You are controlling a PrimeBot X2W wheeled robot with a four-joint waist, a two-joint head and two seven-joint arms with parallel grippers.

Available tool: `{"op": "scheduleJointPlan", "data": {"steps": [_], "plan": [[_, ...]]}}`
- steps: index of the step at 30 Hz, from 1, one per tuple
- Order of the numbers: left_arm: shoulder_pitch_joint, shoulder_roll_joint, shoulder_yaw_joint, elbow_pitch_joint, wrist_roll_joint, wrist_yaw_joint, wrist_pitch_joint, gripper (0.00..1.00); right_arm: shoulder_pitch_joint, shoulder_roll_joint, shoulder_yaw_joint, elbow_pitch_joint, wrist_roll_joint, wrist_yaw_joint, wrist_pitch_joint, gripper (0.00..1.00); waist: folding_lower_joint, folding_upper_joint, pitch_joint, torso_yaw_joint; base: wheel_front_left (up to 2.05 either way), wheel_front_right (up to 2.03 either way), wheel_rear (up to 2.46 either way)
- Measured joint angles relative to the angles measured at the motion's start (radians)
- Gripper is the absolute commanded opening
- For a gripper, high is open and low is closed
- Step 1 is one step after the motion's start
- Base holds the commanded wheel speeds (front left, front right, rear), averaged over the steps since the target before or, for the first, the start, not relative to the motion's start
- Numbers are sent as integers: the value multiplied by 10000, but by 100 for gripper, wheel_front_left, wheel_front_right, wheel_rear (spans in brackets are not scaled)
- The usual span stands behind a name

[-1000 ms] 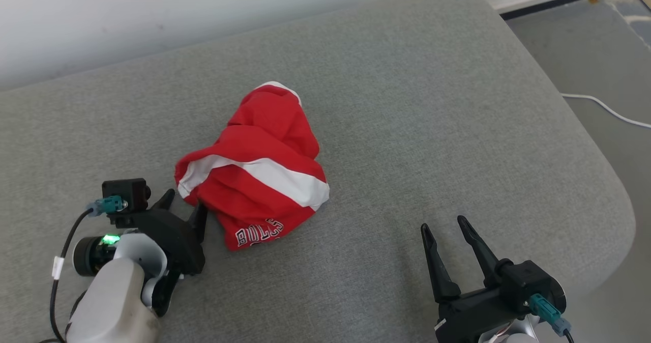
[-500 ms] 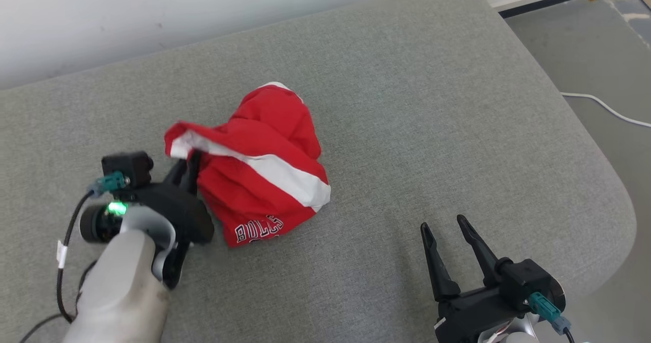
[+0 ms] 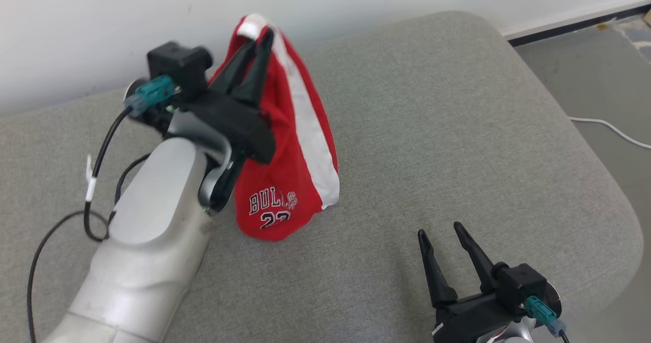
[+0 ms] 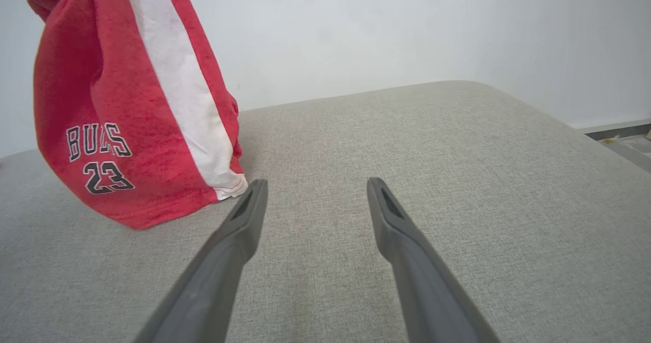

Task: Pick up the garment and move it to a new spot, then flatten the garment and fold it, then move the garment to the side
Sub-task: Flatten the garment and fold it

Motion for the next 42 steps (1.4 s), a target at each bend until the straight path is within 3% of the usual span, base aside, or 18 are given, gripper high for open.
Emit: {"op": "scheduleJointPlan", "data": {"steps": [8, 13, 21, 27, 32, 38, 39, 40, 42], "plan": [[-942, -286, -583, -1026, -903, 0, -17, 0, 75, 2, -44, 25, 113, 0, 0, 100, 0, 0, -335, -187, 0, 0, 0], [-613, -293, -1174, -1266, -1467, -2, 77, 0, 243, -4, -316, -2, 178, 0, 0, 100, -1, -2, -384, -1, 0, 0, 0], [2134, 1001, -3141, -2127, -2884, 0, 1085, 0, 359, -2, -366, -27, 211, 0, 0, 100, -1, -2, -365, 860, 0, 0, 0], [3603, 2276, -3958, -2694, -3262, 0, 1490, 0, 361, 2, -351, 6, 88, 0, 0, 100, 0, -2, -416, 1636, 0, 0, 0], [4180, 2857, -4326, -2429, -3139, 48, 1678, 0, 382, 4, -249, 113, 77, 0, 0, 100, 0, -1, -569, 2094, 0, 0, 0], [4583, 3093, -4387, -1643, -2917, 612, 1526, 0, 388, 4, -125, 224, 79, 0, 0, 100, 0, -2, -870, 2049, 0, 0, 0], [4658, 3089, -4366, -1588, -2961, 639, 1478, 40, 399, 6, -136, 234, 77, 0, 0, 100, 0, -1, -893, 2000, 0, 0, 0], [4724, 3070, -4343, -1572, -3001, 692, 1469, 100, 423, 4, -169, 242, 73, 0, 0, 100, 1, -1, -921, 1953, 0, 0, 0], [4861, 3072, -4291, -1622, -3162, 692, 1496, 100, 472, 4, -245, 255, 54, 0, 0, 100, 0, -2, -987, 1870, 0, 0, 0]]}}
